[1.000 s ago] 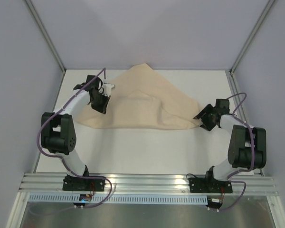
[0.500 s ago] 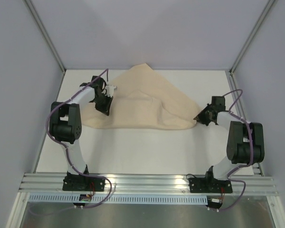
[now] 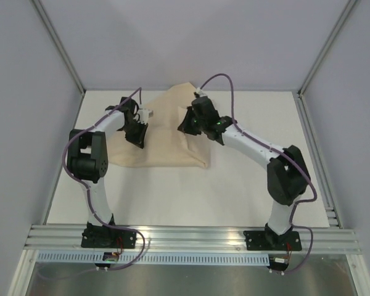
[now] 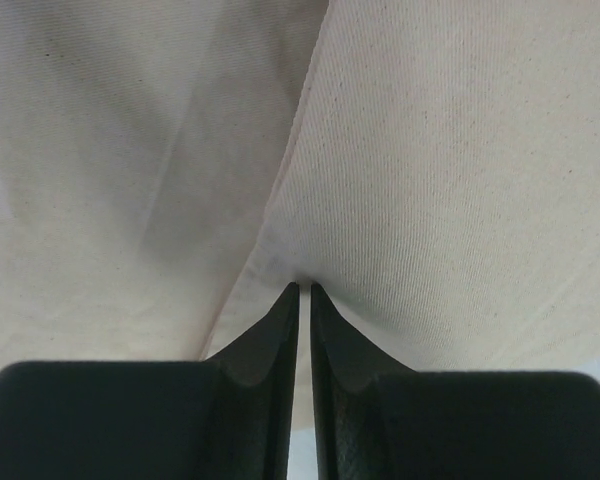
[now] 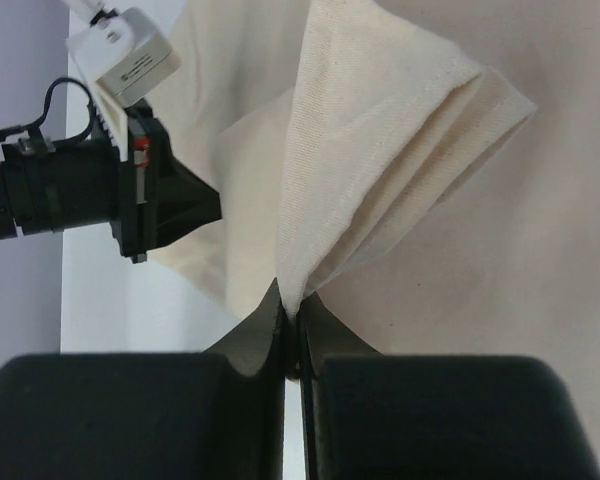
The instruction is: Prepare the surgical pack
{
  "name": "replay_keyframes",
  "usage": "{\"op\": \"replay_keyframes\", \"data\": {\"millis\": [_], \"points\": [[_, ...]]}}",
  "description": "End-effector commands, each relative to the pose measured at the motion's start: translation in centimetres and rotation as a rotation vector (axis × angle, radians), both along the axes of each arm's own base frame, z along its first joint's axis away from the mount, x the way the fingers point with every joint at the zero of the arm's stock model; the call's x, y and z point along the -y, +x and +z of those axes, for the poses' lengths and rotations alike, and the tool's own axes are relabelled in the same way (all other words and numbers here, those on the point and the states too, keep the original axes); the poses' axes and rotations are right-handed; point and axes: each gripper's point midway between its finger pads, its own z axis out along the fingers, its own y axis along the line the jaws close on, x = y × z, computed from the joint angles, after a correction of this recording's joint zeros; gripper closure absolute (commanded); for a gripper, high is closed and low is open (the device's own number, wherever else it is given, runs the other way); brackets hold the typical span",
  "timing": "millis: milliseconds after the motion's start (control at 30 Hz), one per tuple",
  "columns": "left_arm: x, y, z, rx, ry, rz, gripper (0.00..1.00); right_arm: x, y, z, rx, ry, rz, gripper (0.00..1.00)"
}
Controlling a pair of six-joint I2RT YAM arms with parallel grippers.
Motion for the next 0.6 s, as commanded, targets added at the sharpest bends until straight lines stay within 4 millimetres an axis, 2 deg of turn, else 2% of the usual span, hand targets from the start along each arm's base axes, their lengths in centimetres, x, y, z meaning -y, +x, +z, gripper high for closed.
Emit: {"op": "replay_keyframes", "data": {"millis": [0, 100, 200, 333, 400, 433, 533, 567], "points": [[0.2, 0.9, 1.3, 0.043, -0.018, 0.001, 0.83, -6.2, -0.4, -0.6, 0.005, 0.016, 0.067, 0.99], [0.6, 0.8, 0.7, 0.025, -0.041, -0.001, 0.83, -10.7, -0.8, -0.2, 0.02, 0.047, 0.128, 0.99], [1.0, 0.6, 0.1, 0.003, -0.063, 0.001, 0.83, -12.4, -0.8, -0.8, 0.014, 0.057, 0.143, 0.99], [1.2, 0.7, -0.1, 0.003, -0.073, -0.002, 0.84, -13.4, -0.9, -2.2, -0.029, 0.087, 0.143, 0.99], [1.2, 0.8, -0.2, 0.004, -0.076, -0.003, 0.84, -14.0, -0.8, -2.1, -0.023, 0.103, 0.139, 0.99], [1.3, 0.7, -0.2, 0.002, -0.079, 0.0, 0.84, -14.3, -0.6, -1.2, -0.006, 0.114, 0.137, 1.0], [1.6, 0.9, -0.1, 0.001, -0.097, 0.002, 0.84, -14.8, 0.1, -0.1, 0.027, 0.112, 0.142, 1.0], [1.8, 0.9, 0.1, 0.0, -0.109, -0.001, 0.84, -15.0, 0.3, -0.8, 0.029, 0.092, 0.151, 0.99]]}}
